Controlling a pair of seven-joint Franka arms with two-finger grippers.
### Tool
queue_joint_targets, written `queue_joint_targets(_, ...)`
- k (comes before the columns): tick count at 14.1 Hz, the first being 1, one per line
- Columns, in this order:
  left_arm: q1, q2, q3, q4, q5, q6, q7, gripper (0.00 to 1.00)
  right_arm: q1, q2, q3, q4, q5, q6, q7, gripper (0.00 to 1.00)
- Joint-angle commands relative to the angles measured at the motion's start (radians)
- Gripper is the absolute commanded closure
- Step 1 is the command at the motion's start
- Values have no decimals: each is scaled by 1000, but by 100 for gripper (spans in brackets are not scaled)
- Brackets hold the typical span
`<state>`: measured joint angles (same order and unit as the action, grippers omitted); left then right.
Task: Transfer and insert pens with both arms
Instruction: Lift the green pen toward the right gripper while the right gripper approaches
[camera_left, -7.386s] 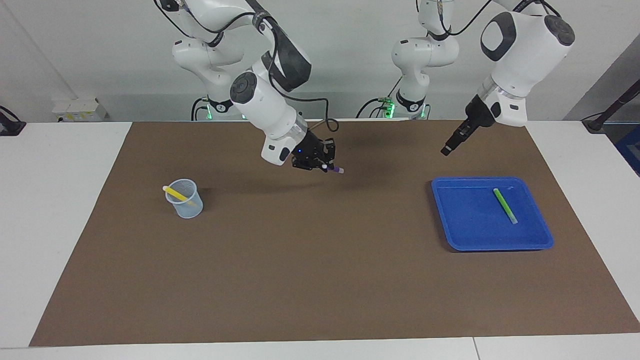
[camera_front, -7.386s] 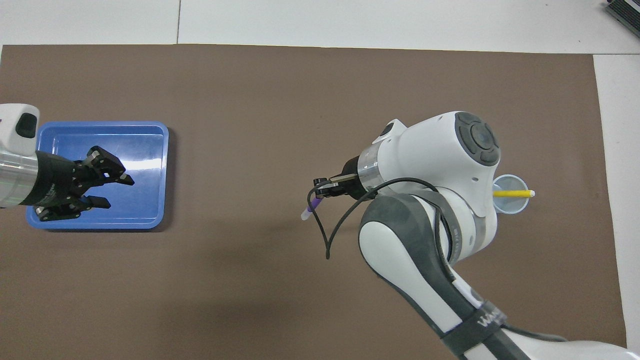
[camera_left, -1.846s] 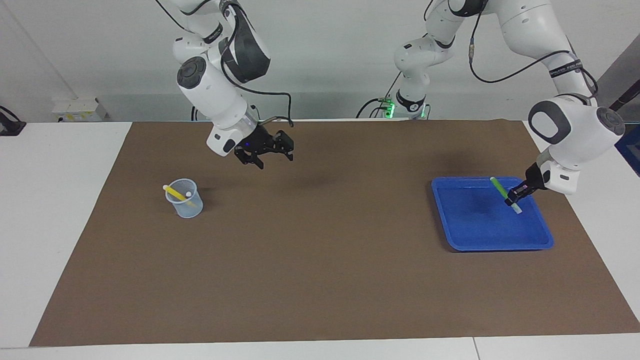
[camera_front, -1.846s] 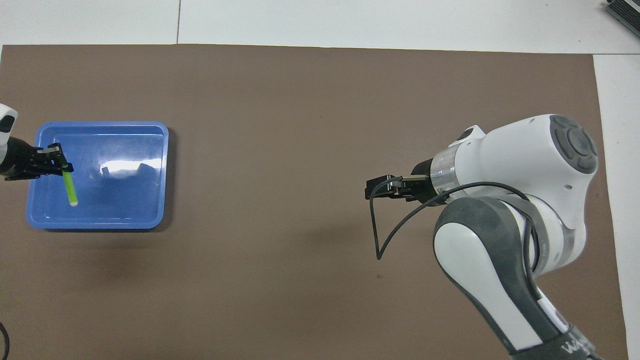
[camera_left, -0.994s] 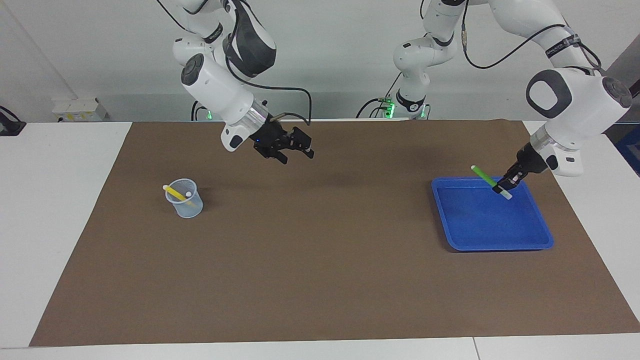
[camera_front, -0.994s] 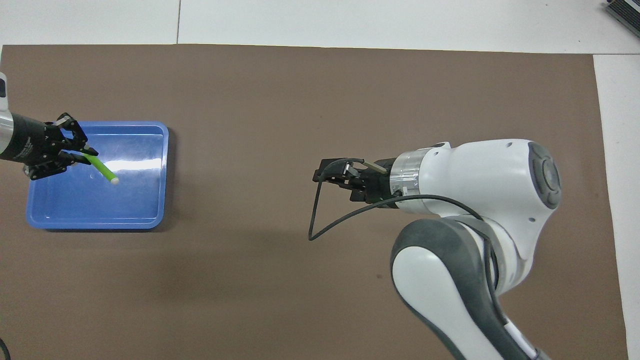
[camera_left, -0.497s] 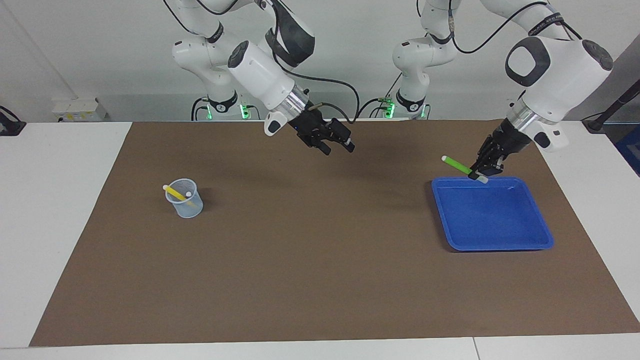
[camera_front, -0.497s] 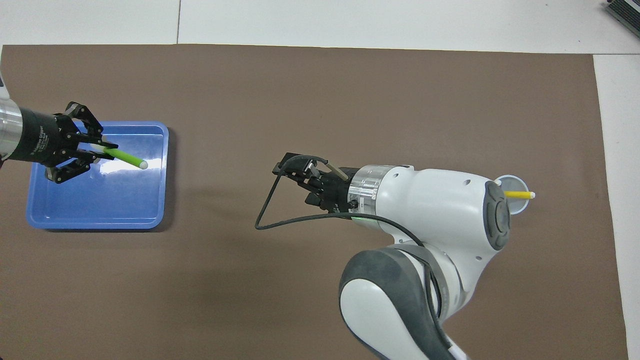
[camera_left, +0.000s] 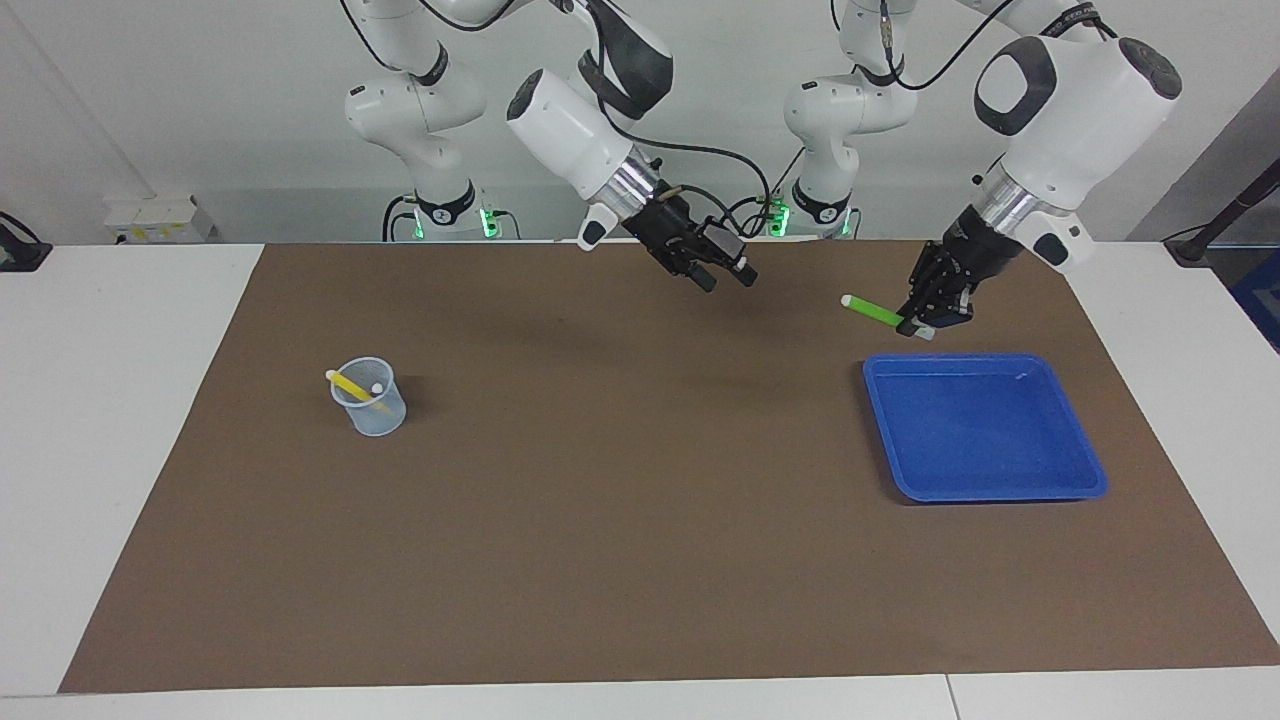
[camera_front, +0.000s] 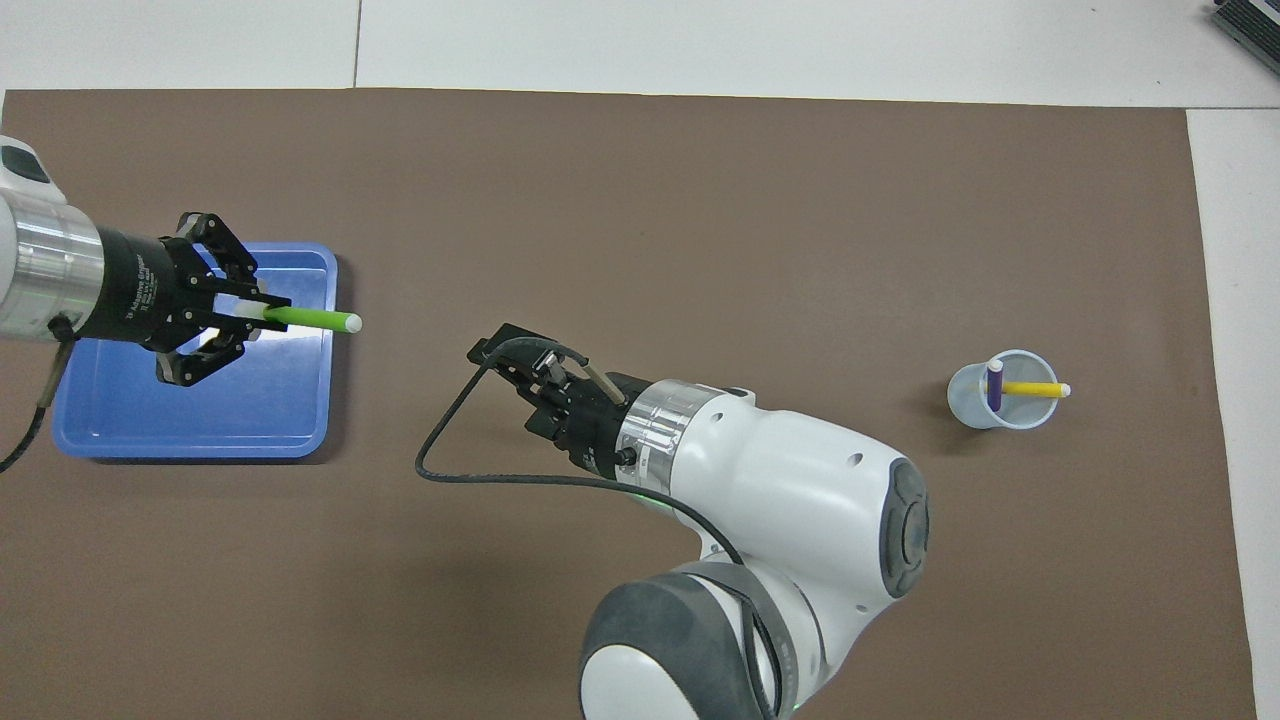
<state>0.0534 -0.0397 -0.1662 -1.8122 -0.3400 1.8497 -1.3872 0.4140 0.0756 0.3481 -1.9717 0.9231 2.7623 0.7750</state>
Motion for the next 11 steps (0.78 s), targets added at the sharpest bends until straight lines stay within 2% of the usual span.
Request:
queue_joint_targets(1,-15,-58,13,-64,-46,3,-58,100,9,12,2,16,23,22,15,0)
queue_joint_targets(3,-18,-69,13,-73,-60,0,-90,100,32,24,2,37,25,43,23,0)
queue_joint_targets(6,-47,-91,14,-101,-62,14,-156,100,84,72,2,88,23,150,102,0)
queue_joint_targets(10,-63,-130,14,-143,-60,14,-167,100,103,85,2,86,22,235,101,0)
queue_joint_targets(11,-64,-140,14,-157,-60,16,-164,100,103,85,2,88,22,237,104,9)
